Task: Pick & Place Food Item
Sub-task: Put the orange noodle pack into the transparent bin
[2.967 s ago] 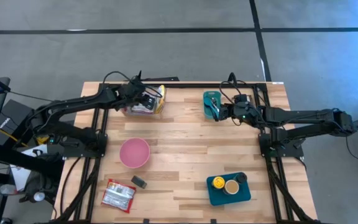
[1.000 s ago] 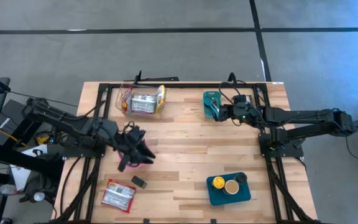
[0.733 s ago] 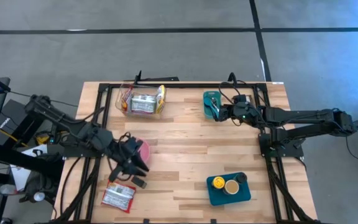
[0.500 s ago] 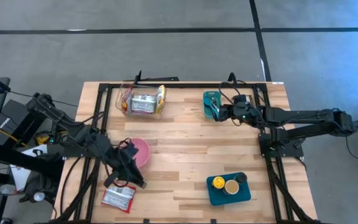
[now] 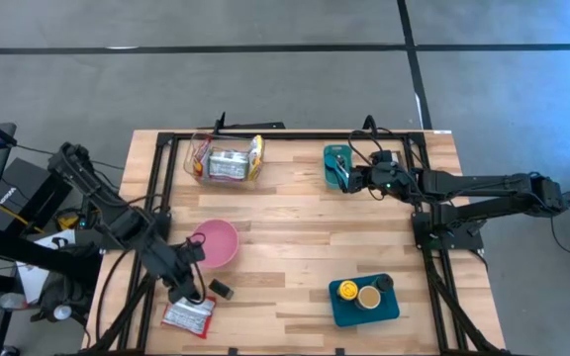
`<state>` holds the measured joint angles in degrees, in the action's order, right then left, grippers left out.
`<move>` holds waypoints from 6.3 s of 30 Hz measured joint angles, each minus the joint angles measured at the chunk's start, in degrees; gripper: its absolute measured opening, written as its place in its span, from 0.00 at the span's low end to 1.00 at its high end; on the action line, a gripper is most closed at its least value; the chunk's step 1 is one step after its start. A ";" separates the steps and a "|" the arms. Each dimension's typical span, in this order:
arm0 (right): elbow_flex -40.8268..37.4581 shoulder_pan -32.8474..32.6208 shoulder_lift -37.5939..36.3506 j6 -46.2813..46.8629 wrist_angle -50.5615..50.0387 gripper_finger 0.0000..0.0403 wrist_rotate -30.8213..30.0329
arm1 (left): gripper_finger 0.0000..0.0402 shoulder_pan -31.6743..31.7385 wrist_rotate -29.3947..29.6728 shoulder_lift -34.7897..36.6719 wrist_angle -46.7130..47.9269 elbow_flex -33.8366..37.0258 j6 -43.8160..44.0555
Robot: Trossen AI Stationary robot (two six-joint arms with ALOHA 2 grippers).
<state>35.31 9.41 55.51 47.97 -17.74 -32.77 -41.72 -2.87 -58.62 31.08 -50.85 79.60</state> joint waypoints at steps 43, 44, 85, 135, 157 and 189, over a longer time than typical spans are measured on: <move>-0.01 0.00 -0.02 -0.13 -0.04 0.28 -0.04 | 0.07 -13.00 -1.97 -21.15 15.93 -0.02 8.75; -0.01 -0.01 -0.02 -0.13 -0.04 0.28 -0.04 | 0.09 -13.00 -0.67 -21.15 16.36 -0.02 8.64; -0.02 0.00 -0.02 0.04 0.02 0.28 -0.07 | 0.56 -13.33 0.64 -20.96 -5.01 11.45 -17.88; -0.01 0.00 -0.02 0.04 0.03 0.28 -0.26 | 0.00 -13.33 -0.68 -20.88 -9.82 11.54 -17.82; 0.00 0.00 0.00 0.02 0.09 0.28 -0.28 | 0.00 -13.18 -6.00 -15.98 -8.86 11.50 5.62; -0.02 0.00 -0.02 -0.50 -0.02 0.28 -0.24 | 0.54 -15.54 -4.50 -15.36 -12.66 19.15 28.75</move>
<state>35.29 9.41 55.49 47.46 -17.76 -33.01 -57.25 -7.37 -73.97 18.42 -31.70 108.34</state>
